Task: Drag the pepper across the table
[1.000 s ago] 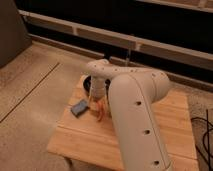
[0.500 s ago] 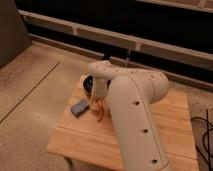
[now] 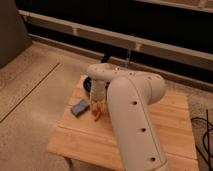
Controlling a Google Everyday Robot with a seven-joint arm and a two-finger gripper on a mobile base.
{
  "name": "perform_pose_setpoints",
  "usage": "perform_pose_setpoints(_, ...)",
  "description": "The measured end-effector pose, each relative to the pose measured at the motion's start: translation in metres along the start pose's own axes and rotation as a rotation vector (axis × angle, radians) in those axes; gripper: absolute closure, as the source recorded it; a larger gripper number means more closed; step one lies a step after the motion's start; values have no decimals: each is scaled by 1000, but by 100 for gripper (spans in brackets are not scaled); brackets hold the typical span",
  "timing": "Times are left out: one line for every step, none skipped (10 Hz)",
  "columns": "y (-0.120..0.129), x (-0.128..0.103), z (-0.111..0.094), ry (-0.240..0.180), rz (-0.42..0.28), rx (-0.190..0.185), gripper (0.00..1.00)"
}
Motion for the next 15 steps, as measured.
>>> perform_pose_setpoints(-1, 0, 1, 1, -2, -2, 92)
perform_pose_setpoints(-1, 0, 1, 1, -3, -3, 98)
perform_pose_setpoints(-1, 0, 2, 0, -4, -4, 100)
perform_pose_setpoints(0, -2, -1, -12, -5, -7, 100)
perform_pose_setpoints(3, -8, -14, -55, -1, -14, 100)
perform_pose_setpoints(9, -13, -42, -135, -10, -7, 100)
perform_pose_setpoints(17, -15, -66, -203, -27, 1, 100)
perform_pose_setpoints(28, -12, -97, -287, -56, 21, 100)
perform_pose_setpoints(42, -5, -128, -365, -90, 37, 100)
perform_pose_setpoints(53, 4, -157, -431, -125, 59, 100)
perform_pose_setpoints(62, 12, -179, -478, -154, 75, 100)
perform_pose_setpoints(80, 24, -206, -529, -202, 106, 100)
perform_pose_setpoints(104, 35, -227, -561, -263, 133, 100)
perform_pose_setpoints(124, 41, -239, -577, -311, 153, 100)
perform_pose_setpoints(151, 48, -248, -584, -372, 182, 100)
